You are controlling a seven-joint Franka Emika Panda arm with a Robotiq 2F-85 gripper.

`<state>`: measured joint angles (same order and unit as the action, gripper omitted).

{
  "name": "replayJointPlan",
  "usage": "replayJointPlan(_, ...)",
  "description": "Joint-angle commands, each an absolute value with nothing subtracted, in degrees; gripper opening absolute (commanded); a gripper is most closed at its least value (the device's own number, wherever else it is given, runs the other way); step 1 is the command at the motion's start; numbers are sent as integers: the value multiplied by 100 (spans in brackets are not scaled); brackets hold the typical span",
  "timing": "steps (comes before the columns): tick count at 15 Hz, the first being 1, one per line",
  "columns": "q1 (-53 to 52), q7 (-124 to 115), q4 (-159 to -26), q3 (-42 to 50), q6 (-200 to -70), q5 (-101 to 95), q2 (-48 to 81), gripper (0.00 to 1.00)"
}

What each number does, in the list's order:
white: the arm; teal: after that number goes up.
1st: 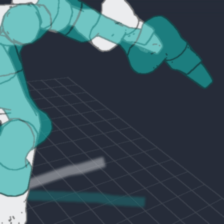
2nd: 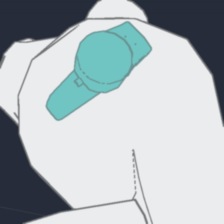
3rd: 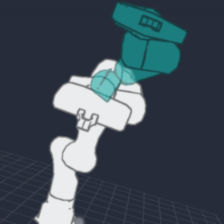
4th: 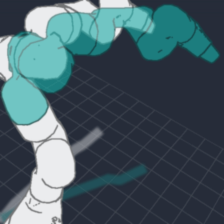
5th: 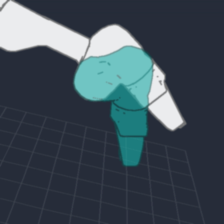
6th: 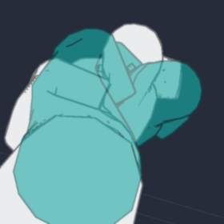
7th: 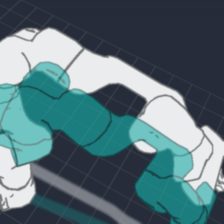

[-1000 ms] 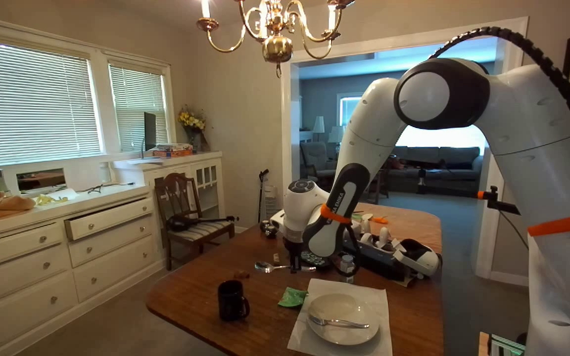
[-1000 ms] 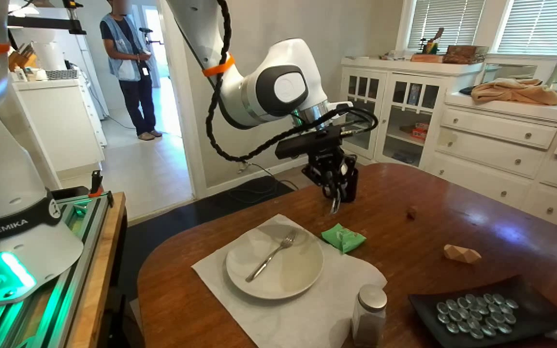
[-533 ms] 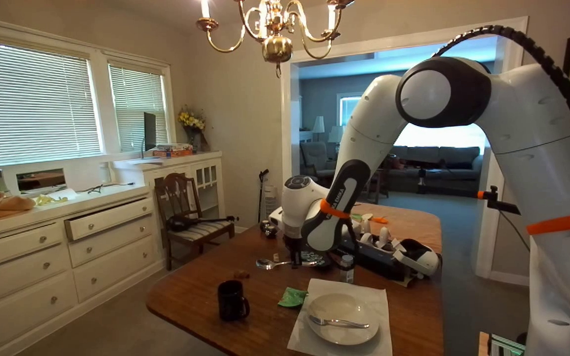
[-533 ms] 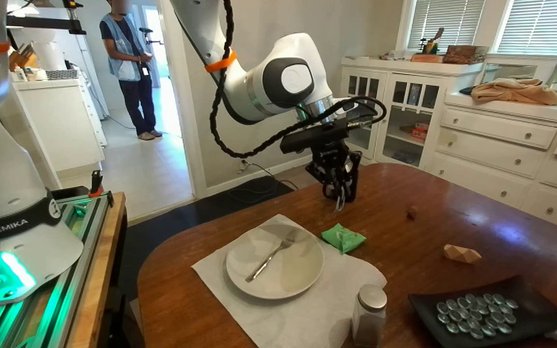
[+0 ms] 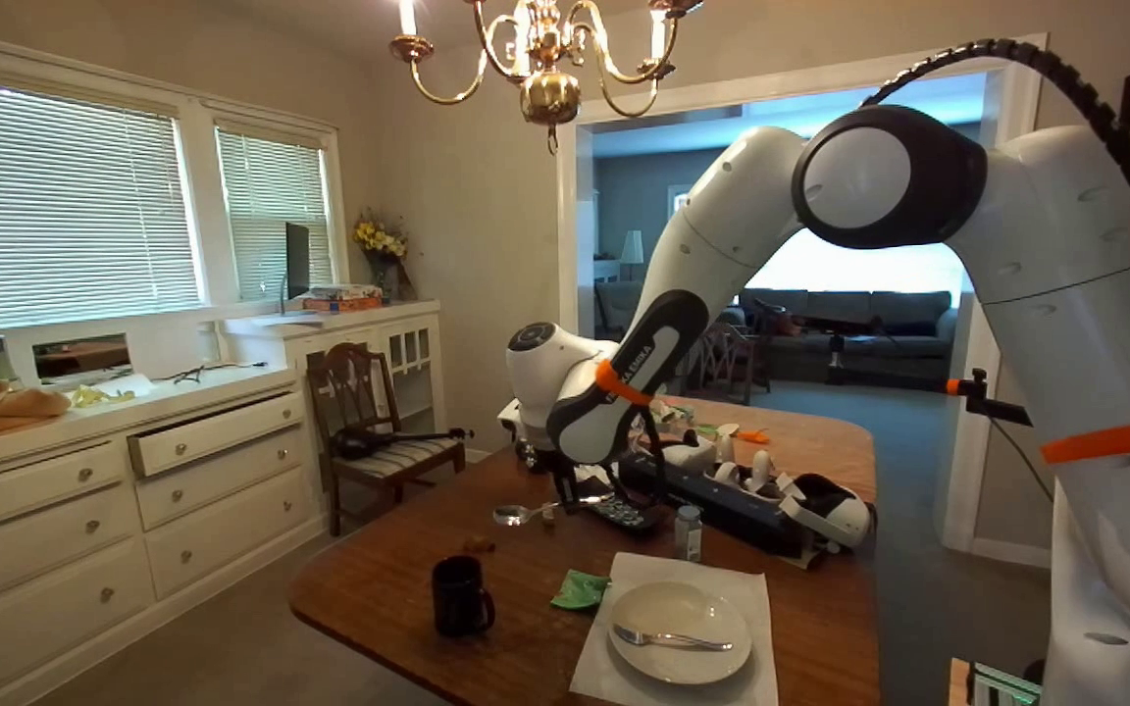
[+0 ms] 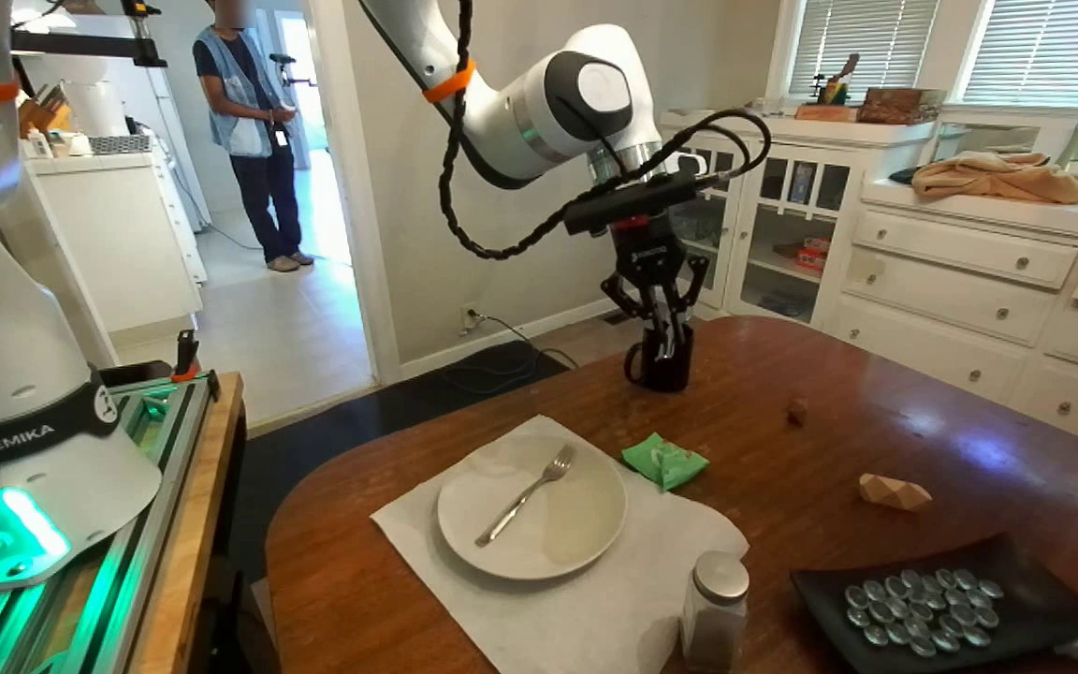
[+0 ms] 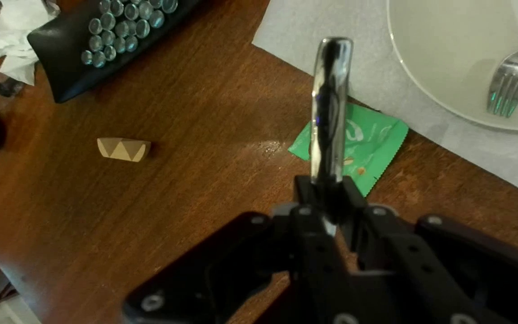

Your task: Put the spice table on the table and the fork inside the cup

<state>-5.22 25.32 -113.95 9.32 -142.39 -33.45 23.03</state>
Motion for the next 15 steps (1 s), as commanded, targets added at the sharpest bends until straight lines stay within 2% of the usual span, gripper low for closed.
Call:
replayJointPlan(1,-228,3025,-10831,493,-13577,-3254,2577,4)
replayJointPlan(15,-239,4229,-9065,40,-12483,-3348,3811,4)
